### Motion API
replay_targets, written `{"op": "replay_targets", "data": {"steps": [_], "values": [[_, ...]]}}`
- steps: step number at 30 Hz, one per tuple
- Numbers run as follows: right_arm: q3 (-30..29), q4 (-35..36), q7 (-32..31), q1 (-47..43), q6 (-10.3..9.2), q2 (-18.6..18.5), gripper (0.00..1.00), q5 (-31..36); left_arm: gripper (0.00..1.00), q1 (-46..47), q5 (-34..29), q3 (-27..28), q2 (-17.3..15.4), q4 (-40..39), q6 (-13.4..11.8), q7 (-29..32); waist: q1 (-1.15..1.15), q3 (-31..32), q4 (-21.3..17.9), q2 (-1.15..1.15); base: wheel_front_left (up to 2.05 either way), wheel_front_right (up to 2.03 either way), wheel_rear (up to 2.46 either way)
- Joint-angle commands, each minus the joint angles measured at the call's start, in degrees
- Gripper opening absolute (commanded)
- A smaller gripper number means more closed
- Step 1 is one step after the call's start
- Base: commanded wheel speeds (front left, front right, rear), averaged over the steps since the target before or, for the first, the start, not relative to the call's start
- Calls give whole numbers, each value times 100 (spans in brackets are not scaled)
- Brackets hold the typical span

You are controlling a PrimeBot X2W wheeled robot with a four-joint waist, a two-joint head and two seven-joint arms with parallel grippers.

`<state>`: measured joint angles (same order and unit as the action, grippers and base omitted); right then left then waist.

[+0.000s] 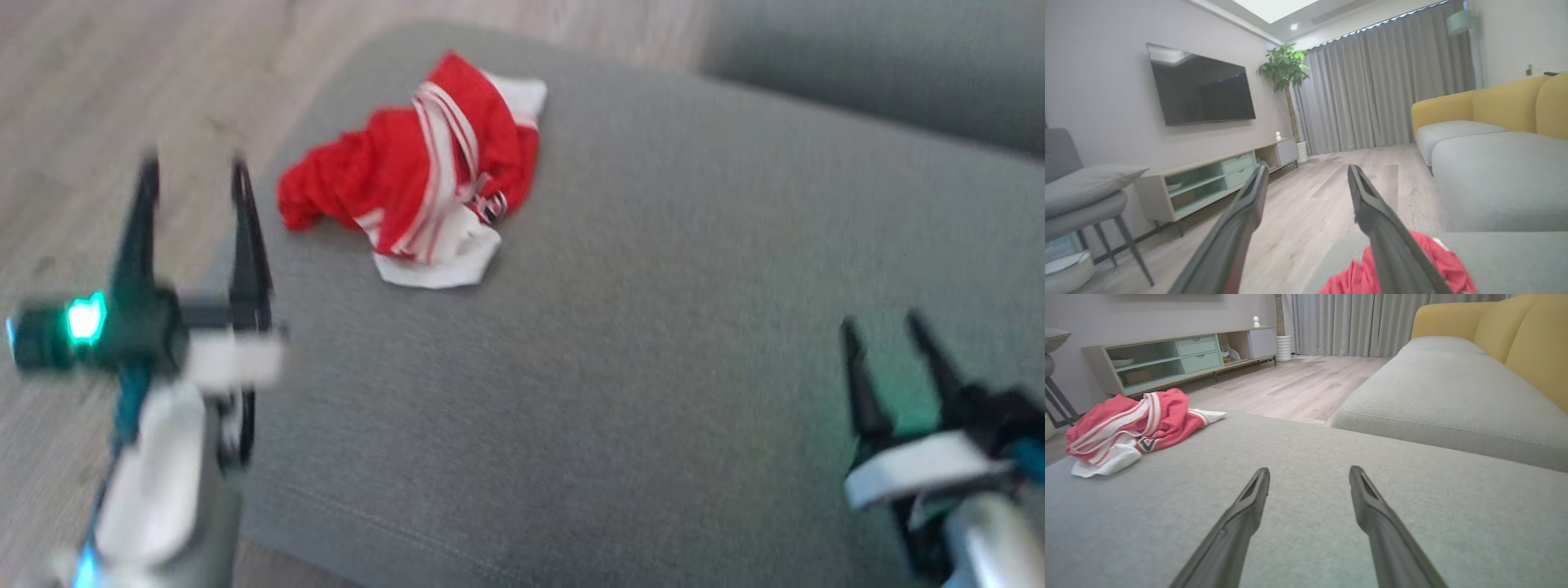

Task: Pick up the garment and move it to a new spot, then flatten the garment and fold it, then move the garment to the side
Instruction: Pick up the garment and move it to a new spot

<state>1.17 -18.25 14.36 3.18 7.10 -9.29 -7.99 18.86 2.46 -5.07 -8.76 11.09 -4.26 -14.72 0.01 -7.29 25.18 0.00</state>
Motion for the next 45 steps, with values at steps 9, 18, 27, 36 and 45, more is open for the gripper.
{"op": "replay_targets", "data": {"steps": [9, 18, 27, 36, 45], "values": [[80, 618, 63, 937, 39, -1055, 100, 10, 100, 2617, 303, 57, -118, 2193, 673, 239, -1, -1945, -705, 0, 0, 0, 0], [-10, 942, 63, 1089, 39, -1440, 100, -122, 100, 3281, 527, -49, 152, 4125, 757, 369, -1, -2515, -916, 0, 0, 0, 0], [24, 1024, 63, 1121, 39, -1386, 100, -116, 0, 3546, 475, -154, 97, 4858, 740, 38, -1, -2423, -1005, 0, 0, 0, 0], [226, 955, 63, 1092, 39, -726, 100, -183, 0, 3604, 211, -272, -413, 3746, 770, -26, -1, -1215, -1467, 0, 0, 0, 0], [271, 1112, 63, 656, 39, 153, 100, -205, 0, 3750, -30, -830, -619, 2568, 1056, -26, -1, 102, -2413, 0, 0, 0, 0]]}}
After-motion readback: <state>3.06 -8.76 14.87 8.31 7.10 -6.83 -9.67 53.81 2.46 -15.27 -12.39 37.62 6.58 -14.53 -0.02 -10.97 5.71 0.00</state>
